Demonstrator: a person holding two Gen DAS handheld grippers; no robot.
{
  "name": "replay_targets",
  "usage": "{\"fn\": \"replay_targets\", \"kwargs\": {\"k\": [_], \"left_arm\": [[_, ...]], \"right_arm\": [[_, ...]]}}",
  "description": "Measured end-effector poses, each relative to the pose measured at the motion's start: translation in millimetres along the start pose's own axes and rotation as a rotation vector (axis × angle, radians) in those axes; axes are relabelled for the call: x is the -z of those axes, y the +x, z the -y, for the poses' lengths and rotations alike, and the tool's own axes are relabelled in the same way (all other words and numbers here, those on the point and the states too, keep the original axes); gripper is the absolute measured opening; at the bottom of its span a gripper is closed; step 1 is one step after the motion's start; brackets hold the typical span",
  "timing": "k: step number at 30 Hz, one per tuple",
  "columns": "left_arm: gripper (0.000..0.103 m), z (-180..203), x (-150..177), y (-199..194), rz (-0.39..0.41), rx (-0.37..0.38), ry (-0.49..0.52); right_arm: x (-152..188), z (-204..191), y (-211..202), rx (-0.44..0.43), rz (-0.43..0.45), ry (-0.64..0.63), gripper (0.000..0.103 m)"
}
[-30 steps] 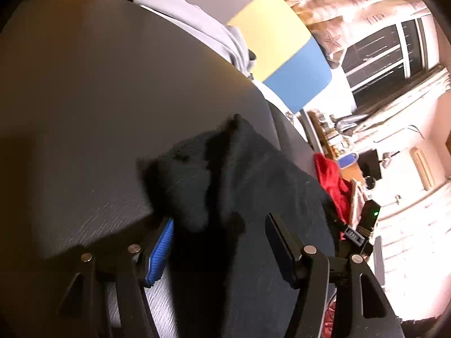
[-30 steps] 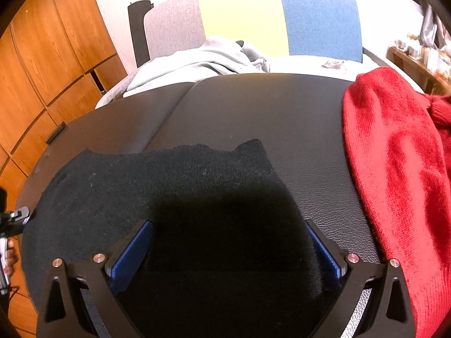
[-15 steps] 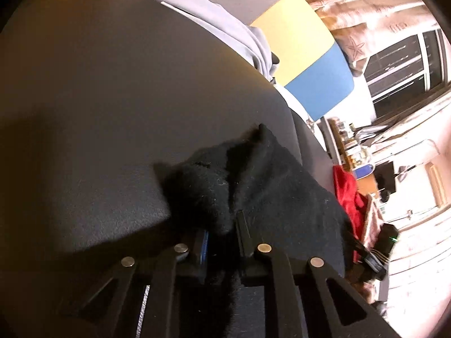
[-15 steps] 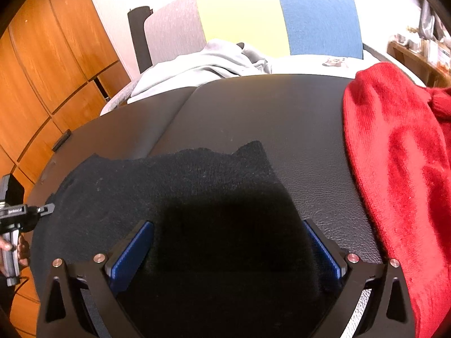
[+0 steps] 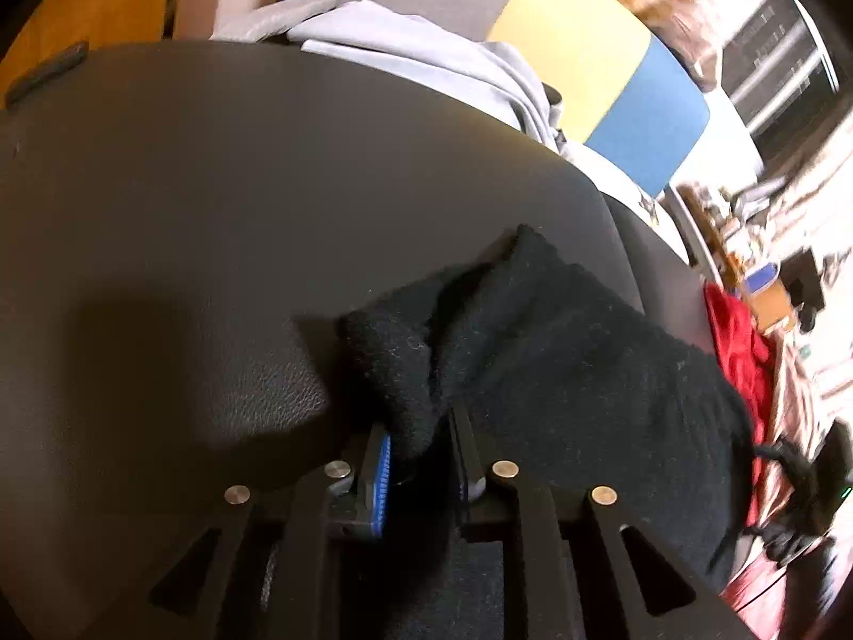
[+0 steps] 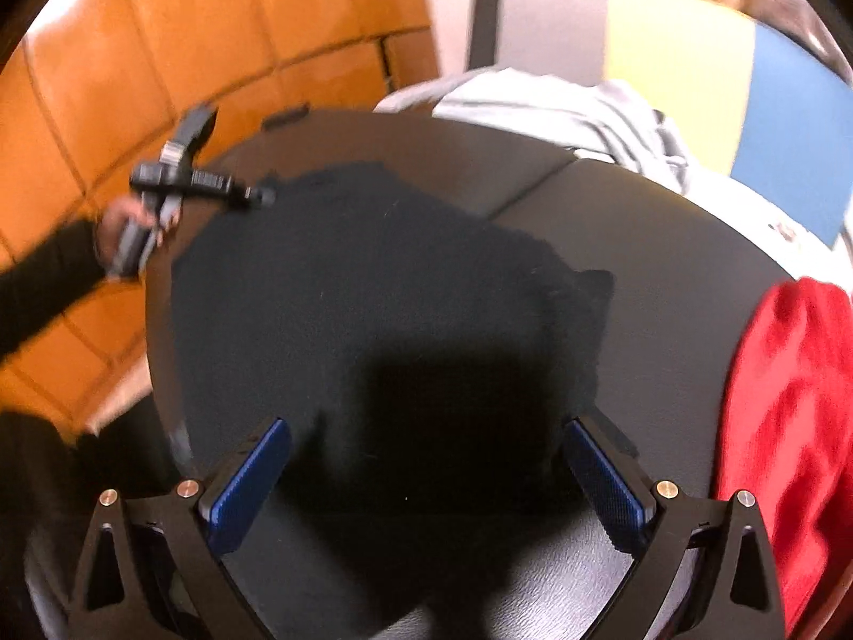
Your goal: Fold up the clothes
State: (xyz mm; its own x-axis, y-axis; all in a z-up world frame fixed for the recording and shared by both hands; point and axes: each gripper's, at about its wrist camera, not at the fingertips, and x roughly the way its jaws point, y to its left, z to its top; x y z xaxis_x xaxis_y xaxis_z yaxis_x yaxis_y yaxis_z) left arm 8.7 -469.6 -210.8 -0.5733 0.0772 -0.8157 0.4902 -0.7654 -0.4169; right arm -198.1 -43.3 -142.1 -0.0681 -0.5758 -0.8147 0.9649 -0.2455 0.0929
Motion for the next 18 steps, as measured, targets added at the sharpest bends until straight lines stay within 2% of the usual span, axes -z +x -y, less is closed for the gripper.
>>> {"fn": "replay_targets", "kwargs": {"k": [4,8,11,18], "left_arm": [[0.021,-6.9,4.8,-1.6,0.016,0.023,-0.032],[0.022,-4.1,5.1,-1.2,0.013,0.002,-0.030],[0.023,-2.7,5.9,-1.9,0.014,-0.010,-0.027],[0.024,-1.0,7.0,-3.5,0.014,-0.026,-0.027]], "right_arm": [[9.1,-11.5,41.8,0.057,-0.165,-0.125,0.103],[15.8,-8.5,41.3,0.046,-0.124,-0.114,0.103],[20.2,-13.7,36.4,0.075,-0.096,-0.129,0.103],[20.1,-42.4,17.8,0.159,-0.121,-0.274,0.103]]}}
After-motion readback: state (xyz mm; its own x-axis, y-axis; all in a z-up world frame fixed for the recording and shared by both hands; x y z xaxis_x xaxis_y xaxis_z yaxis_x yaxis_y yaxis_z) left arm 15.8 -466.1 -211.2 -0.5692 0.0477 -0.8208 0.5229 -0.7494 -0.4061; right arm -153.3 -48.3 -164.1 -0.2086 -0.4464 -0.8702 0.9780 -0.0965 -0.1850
